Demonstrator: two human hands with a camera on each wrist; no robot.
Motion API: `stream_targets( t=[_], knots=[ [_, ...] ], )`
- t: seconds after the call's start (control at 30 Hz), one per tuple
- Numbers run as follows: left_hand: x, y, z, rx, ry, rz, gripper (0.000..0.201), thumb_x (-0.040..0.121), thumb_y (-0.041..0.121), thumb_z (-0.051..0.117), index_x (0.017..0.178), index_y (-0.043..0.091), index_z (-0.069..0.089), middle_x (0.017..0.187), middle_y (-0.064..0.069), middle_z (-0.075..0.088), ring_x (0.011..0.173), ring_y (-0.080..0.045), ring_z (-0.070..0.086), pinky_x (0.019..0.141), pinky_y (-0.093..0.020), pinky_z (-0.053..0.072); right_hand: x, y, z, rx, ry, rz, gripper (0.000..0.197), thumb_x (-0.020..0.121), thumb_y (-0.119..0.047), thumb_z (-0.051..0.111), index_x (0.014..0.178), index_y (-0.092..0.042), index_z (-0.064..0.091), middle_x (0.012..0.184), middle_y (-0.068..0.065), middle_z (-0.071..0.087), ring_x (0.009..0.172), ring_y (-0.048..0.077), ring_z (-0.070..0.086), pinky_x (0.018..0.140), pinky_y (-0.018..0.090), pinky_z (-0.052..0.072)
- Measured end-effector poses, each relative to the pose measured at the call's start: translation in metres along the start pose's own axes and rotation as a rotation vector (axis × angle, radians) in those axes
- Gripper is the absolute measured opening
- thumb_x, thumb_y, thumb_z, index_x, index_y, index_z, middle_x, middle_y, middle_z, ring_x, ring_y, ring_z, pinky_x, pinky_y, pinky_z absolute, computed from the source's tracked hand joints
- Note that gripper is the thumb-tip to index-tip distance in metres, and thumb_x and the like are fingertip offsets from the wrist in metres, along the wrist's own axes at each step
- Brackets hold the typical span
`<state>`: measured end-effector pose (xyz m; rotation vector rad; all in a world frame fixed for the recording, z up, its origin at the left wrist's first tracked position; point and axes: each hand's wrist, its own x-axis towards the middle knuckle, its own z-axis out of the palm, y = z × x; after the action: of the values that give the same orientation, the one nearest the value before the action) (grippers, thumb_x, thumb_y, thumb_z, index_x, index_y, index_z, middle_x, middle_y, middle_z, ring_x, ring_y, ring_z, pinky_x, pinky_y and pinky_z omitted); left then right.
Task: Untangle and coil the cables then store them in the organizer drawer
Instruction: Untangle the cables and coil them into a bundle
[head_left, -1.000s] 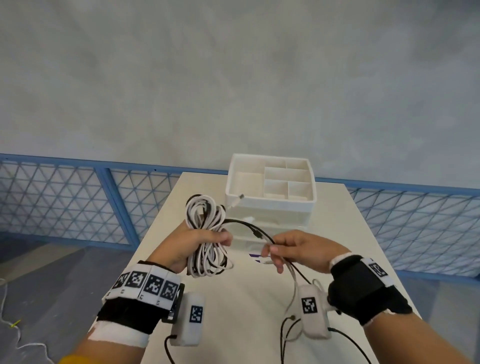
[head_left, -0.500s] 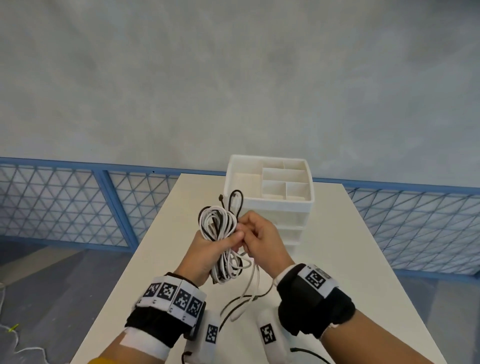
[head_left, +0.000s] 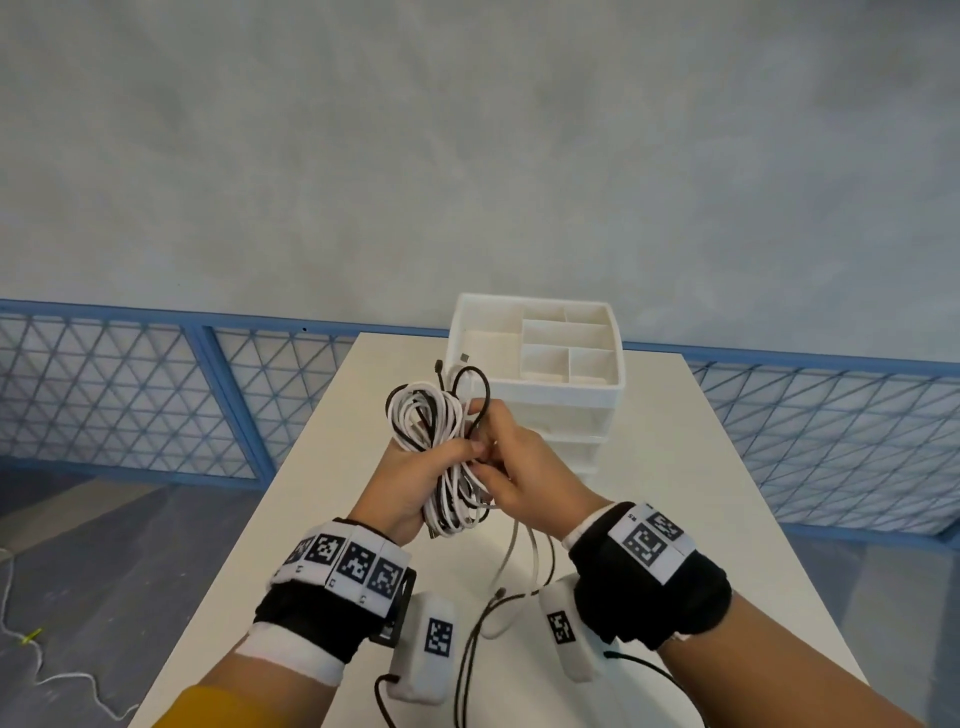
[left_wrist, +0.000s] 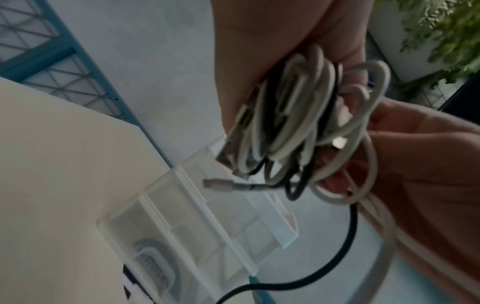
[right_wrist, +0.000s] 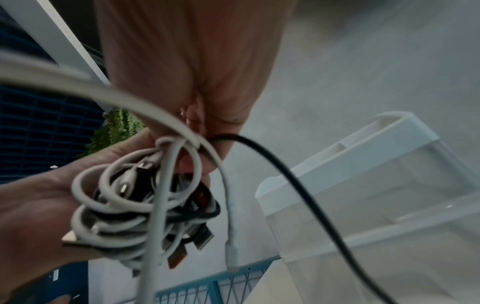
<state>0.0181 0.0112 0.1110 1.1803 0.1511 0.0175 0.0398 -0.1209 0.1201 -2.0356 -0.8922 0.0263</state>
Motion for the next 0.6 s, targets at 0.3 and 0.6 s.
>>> stream_targets(
  t=[0.3,0.6],
  knots=[
    [0.014,0.015,-0.009,-0.106,0.032,0.007,0.015,0.066,0.018,0.071,0.06,0.009,0.062,0.056,-0.004,0.062,0.057,-0.014,0.063,0.058,-0.027,0.056,-0.016,0.031,-0.022,-0.121,-0.094,0.22,0.035,0.08,-0.004,0.057,0.108,-0.024,0.046,0.082,-0.007,0.047,0.059,0.005,0.045,0.059,0.013,0.04],
    [0.026,0.013,-0.021,-0.248,0.036,0.094,0.023,0.067,0.016,0.07,0.061,0.012,0.049,0.05,0.001,0.048,0.055,-0.013,0.052,0.069,-0.025,0.055,-0.054,0.09,-0.01,-0.371,0.256,0.475,0.006,0.085,-0.017,0.055,0.089,-0.019,0.051,0.053,-0.007,0.044,0.058,0.02,0.046,0.052,0.025,0.035]
  ],
)
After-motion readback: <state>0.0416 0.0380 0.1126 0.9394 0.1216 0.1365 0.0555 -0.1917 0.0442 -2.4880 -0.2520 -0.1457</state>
